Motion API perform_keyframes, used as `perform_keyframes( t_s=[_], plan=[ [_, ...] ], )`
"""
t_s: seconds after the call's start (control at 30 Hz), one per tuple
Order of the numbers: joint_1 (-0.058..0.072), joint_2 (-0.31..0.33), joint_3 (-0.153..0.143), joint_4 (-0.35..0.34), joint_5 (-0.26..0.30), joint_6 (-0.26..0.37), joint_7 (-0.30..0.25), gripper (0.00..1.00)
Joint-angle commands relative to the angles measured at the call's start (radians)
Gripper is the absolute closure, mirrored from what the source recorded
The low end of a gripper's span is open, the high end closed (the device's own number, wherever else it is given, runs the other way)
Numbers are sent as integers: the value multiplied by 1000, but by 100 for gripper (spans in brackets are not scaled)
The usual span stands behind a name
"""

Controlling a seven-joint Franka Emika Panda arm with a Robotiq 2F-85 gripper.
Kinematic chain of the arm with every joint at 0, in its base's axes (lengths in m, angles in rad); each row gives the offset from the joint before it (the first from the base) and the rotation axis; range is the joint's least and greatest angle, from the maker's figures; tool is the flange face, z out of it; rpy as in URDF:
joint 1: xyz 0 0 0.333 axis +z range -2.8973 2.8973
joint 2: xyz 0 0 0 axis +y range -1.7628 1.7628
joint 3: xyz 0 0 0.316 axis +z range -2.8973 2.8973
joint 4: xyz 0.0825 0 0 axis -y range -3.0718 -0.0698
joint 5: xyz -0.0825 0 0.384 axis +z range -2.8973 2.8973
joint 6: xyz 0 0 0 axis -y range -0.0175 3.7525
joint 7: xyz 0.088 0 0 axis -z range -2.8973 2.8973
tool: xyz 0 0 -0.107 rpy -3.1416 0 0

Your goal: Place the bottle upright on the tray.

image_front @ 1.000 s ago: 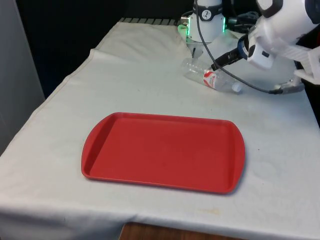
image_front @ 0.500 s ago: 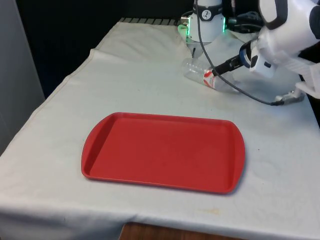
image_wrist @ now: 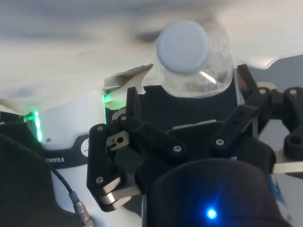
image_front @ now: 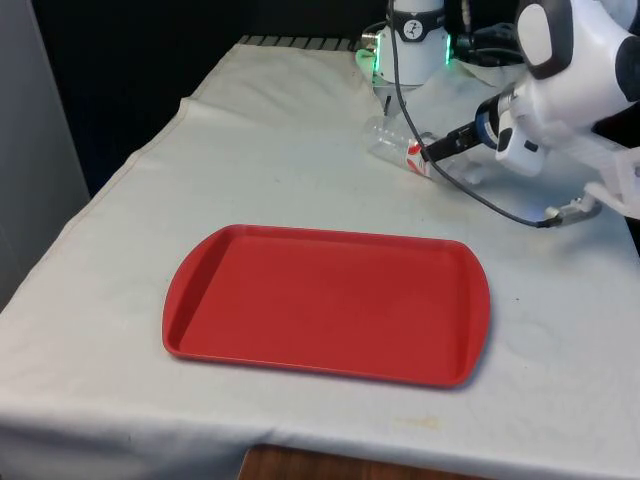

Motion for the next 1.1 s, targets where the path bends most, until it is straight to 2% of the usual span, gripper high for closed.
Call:
perform_keyframes(
  t_s=[0.0, 1.07],
  plan=[
    [0, 7, -1, 3, -5, 3, -4, 0],
    [-3, 29, -4, 1, -17, 9, -4, 0]
  ],
)
